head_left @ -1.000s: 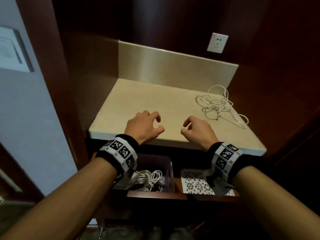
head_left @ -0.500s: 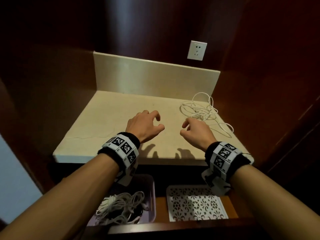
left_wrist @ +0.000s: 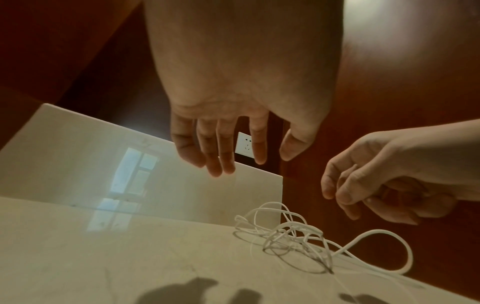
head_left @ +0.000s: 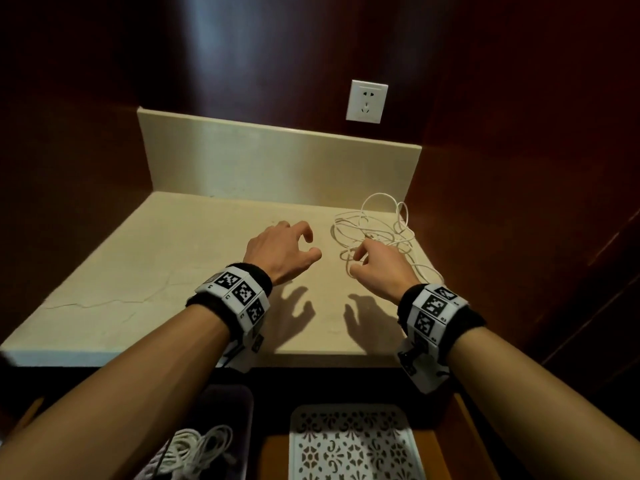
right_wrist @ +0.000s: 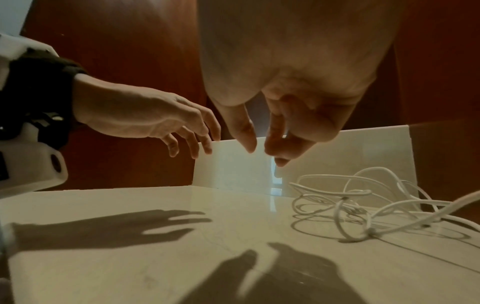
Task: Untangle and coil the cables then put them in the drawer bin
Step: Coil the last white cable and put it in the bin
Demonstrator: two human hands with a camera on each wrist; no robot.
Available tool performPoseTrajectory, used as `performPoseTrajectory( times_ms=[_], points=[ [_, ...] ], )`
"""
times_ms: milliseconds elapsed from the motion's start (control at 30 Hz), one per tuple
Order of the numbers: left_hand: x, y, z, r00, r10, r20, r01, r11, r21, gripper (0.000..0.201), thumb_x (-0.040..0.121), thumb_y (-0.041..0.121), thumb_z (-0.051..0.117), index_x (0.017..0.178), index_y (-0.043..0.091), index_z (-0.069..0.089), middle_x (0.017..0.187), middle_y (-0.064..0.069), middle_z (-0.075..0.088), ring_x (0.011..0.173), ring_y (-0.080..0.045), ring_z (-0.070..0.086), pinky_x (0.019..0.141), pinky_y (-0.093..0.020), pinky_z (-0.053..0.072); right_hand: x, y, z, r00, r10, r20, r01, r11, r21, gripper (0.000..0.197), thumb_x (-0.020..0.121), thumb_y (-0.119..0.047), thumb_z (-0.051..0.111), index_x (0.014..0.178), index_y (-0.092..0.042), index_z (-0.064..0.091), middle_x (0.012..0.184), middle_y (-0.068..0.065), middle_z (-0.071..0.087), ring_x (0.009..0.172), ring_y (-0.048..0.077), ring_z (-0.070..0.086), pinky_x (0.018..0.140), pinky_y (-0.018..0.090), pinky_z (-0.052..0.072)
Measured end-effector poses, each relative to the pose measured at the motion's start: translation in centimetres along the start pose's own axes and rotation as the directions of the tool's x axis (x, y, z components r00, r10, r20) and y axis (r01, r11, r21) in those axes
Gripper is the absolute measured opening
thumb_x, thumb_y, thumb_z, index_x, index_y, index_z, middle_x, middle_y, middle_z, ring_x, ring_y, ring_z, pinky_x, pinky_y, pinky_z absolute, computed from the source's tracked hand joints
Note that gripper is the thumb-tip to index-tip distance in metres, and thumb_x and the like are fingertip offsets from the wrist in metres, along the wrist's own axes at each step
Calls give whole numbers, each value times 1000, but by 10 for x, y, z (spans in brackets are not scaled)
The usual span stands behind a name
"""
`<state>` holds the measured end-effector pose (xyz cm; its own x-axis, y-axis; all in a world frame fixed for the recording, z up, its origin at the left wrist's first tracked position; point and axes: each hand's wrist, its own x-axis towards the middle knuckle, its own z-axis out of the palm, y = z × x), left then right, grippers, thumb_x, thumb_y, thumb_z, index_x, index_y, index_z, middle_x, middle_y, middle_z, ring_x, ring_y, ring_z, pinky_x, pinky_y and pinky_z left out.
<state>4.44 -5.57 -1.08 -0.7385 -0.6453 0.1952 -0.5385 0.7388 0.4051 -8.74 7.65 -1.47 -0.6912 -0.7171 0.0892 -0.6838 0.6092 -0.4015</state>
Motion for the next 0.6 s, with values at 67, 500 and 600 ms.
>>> performPoseTrajectory(
  times_ms=[67, 500, 600],
  points=[
    [5, 9, 6, 1000, -1, -4, 1, 1000, 0, 32, 86, 47, 51, 113, 32, 56, 115, -1, 57, 105, -22, 54, 86, -37, 42, 4, 11, -1, 1000, 20, 5, -20, 1000, 6, 18, 81, -24, 57, 99, -24, 56, 102, 2, 63, 97, 26, 57, 78, 35, 48],
    [26, 28, 33, 999, 19, 51, -20, 999, 26, 35, 87, 51, 51, 116, 33, 55, 118, -2, 57, 106, -22, 54, 86, -37, 44, 8, 64, -12, 988, 152, 23, -150, 984, -95, 22, 82, -16, 51, 103, -18, 59, 108, 7, 62, 100, 31, 55, 79, 35, 45],
    [31, 34, 36, 998, 37, 58, -39, 999, 22, 36, 86, 52, 52, 116, 33, 55, 117, -2, 57, 104, -22, 55, 86, -37, 46, 15, 72, -11, 989, 148, 29, -145, 985, -97, 36, 83, -15, 53, 118, -23, 56, 118, 6, 61, 109, 30, 55, 84, 35, 45]
  ],
)
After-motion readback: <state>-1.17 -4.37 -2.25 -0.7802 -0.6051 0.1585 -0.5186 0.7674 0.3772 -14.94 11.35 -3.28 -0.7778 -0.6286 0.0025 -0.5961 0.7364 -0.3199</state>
